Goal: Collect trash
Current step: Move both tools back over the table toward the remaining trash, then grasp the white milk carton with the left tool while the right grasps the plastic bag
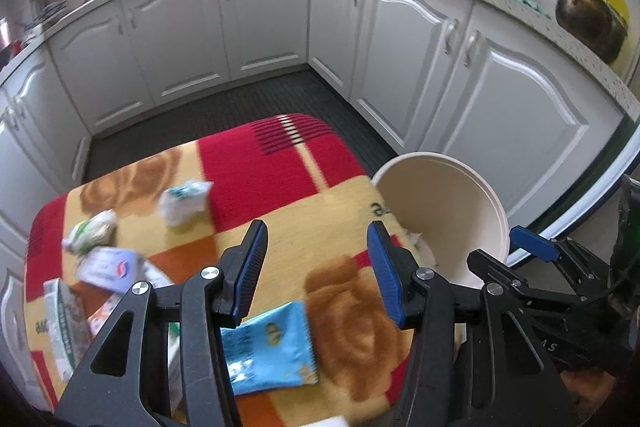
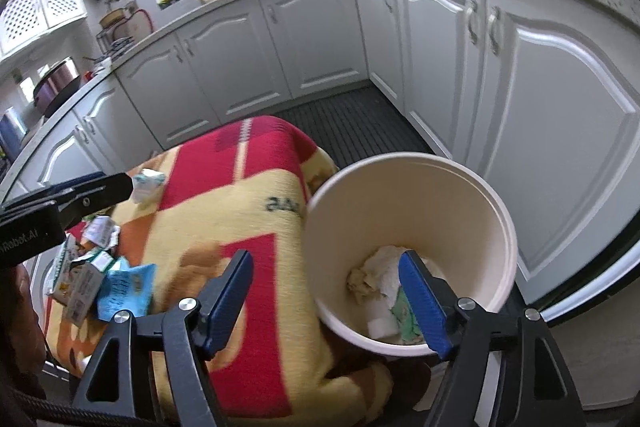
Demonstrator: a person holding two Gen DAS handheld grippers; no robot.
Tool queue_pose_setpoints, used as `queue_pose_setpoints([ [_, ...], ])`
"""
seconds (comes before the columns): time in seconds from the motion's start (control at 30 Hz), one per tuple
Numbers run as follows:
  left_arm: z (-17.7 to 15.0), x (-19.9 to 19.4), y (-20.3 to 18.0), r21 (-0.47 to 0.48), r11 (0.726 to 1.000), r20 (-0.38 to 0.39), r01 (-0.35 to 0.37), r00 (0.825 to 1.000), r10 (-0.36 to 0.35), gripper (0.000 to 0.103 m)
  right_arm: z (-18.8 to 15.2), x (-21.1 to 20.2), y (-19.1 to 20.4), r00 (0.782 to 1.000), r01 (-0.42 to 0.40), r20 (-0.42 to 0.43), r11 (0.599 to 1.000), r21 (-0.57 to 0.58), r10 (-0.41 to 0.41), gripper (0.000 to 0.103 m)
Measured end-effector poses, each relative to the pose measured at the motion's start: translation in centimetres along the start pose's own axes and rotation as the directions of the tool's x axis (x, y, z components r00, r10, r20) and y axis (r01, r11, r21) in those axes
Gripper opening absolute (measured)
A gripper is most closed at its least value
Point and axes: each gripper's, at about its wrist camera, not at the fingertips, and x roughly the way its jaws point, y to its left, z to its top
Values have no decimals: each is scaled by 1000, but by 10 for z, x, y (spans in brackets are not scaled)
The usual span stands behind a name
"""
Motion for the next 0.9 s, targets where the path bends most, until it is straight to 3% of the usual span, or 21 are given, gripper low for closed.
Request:
queue_pose_setpoints([
  [0.47,-49,-47,105,-154,983,-7,-105,994,105,52,-5,4,84,994,-112,-29,985,-128,109,74],
  [0.73,-77,-70,174,-253,952,-28,-175,984,173,58,-7,19,129,984,-174,-64,968,-180,164,75],
  [0.9,-98,-74,209,-321,931,-46,-173,985,168,64,0,35,153,976,-209,-101,957,-203,192,80],
])
